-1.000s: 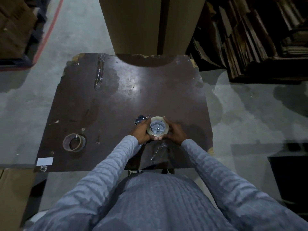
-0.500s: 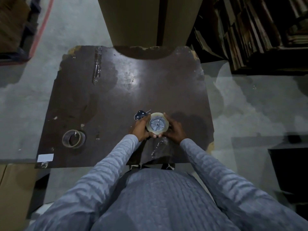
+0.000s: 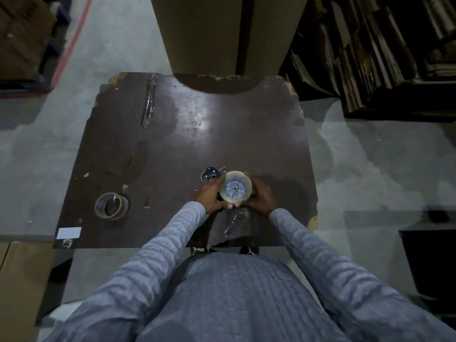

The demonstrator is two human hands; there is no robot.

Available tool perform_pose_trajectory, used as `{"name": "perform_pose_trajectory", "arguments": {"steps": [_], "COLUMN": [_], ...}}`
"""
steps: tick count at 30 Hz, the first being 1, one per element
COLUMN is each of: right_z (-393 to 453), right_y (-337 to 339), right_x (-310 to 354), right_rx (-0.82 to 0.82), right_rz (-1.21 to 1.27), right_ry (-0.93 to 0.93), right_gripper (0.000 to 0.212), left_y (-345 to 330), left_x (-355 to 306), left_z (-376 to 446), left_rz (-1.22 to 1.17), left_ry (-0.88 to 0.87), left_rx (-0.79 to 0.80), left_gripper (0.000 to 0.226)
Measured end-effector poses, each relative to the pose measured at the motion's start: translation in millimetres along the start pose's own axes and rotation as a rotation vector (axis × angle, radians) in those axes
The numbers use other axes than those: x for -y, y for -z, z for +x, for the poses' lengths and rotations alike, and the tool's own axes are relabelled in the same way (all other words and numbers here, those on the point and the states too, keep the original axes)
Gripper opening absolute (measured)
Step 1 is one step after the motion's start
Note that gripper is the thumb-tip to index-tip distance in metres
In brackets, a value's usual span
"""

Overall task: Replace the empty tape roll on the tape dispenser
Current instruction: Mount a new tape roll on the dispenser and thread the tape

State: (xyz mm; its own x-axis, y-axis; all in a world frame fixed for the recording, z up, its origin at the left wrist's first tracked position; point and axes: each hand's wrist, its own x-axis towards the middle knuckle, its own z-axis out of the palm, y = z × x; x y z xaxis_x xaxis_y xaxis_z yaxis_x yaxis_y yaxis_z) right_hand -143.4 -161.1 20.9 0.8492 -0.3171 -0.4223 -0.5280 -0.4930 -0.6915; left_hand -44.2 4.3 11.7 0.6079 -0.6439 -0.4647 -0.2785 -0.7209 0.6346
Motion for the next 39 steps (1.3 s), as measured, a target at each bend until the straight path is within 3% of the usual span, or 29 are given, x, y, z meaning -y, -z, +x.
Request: {"name": "perform_pose_trajectory", "arguments": {"steps": [3, 8, 18, 32, 34, 39], "right_z": [4.6, 14.6, 9.9, 8.1, 6.9, 9.4], "right_y": [5.2, 6.3, -9.9, -11.9, -9.4, 2.3], "right_x": [5.7, 12.6, -1.9, 8.0, 10.4, 11.5], "right_rx": [0.050, 0.161, 0.035, 0.041, 0.058, 0.079], "right_rz": [-0.133, -0.290, -0.144, -0.178, -0.209, -0.319], "right_ry": [0.025, 0.005, -0.094, -0.116, -0.121, -0.070], "right_gripper": [0.099, 0.115, 0.125, 0.123, 0.116, 0.064], "left_y": [2.1, 9.5, 0.9, 5.2, 3.4, -1.6], "left_x": [2.8, 1.7, 6.1, 4.9, 2.3, -4.0], "left_z": [-0.1, 7.0, 13.5, 13.0, 10.9, 8.3], "left_rz": [0.065, 0.147, 0.272, 0.397, 0.360, 0.139], "left_ry": [-0.037, -0.082, -0.024, 0.021, 0.015, 0.026], "left_rx": [-0.035, -0.036, -0.046, -0.036, -0.051, -0.045], "left_gripper": [0.108, 0.107, 0.097, 0.093, 0.090, 0.066]}}
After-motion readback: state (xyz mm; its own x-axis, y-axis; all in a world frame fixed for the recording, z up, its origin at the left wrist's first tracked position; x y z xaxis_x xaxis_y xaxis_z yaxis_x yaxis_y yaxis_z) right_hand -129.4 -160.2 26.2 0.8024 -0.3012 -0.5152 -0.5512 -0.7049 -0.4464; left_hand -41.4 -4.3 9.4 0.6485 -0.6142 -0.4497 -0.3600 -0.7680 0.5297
